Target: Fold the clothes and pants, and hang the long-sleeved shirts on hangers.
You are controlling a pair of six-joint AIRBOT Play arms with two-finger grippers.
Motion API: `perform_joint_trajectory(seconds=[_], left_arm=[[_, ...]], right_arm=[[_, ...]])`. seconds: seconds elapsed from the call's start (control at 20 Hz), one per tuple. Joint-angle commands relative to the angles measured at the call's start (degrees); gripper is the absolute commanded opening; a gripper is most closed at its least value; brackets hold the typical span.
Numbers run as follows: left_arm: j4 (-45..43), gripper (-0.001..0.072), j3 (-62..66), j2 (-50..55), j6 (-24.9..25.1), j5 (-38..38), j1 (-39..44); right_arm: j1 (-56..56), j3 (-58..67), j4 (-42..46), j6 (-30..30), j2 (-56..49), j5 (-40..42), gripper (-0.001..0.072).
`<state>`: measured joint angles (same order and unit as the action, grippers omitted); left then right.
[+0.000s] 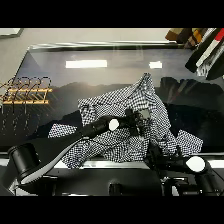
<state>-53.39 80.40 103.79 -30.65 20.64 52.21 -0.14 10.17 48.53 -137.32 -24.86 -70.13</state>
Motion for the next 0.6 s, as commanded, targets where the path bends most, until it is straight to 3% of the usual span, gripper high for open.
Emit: perform_joint_trajectory(seconds=[0.0, 0.05, 0.1, 0.15, 0.2, 0.45, 0.55], left_arm=[[1.0, 0.0546, 0.1, 0.9, -1.0, -1.2, 0.0], [2.5, 0.0496, 0.0, 1.0, -1.0, -1.2, 0.0], [3.9, 0.0335, 0.1, 0.9, -1.0, -1.2, 0.0], [5.0, 0.0118, 0.1, 0.9, -1.1, -1.2, 0.0], [5.3, 0.0017, 0.6, 0.9, -1.2, -0.5, -0.1], [5.4, 0.0016, 5.8, -0.8, -8.1, 1.1, -3.6], [5.4, 0.0015, 9.0, -2.3, -8.8, 4.2, -6.2]], right_arm=[[0.1, 0.1, 0.0, 0.0, 0.0, 0.0, 0.0031], [0.0, 0.1, 0.0, 0.0, 0.0, 0.0, 0.0031], [0.1, 0.1, 0.0, 0.0, 0.0, 0.0, 0.0031], [0.0, 0.1, 0.0, 0.0, 0.0, 0.0, 0.0031], [0.0, 0.3, 0.4, 0.2, 0.0, 0.0, 0.0031], [0.0, 5.1, 7.3, 0.1, 0.0, 0.2, 0.003], [0.0, 10.5, 11.7, 0.1, -0.5, 0.0, 0.003]])
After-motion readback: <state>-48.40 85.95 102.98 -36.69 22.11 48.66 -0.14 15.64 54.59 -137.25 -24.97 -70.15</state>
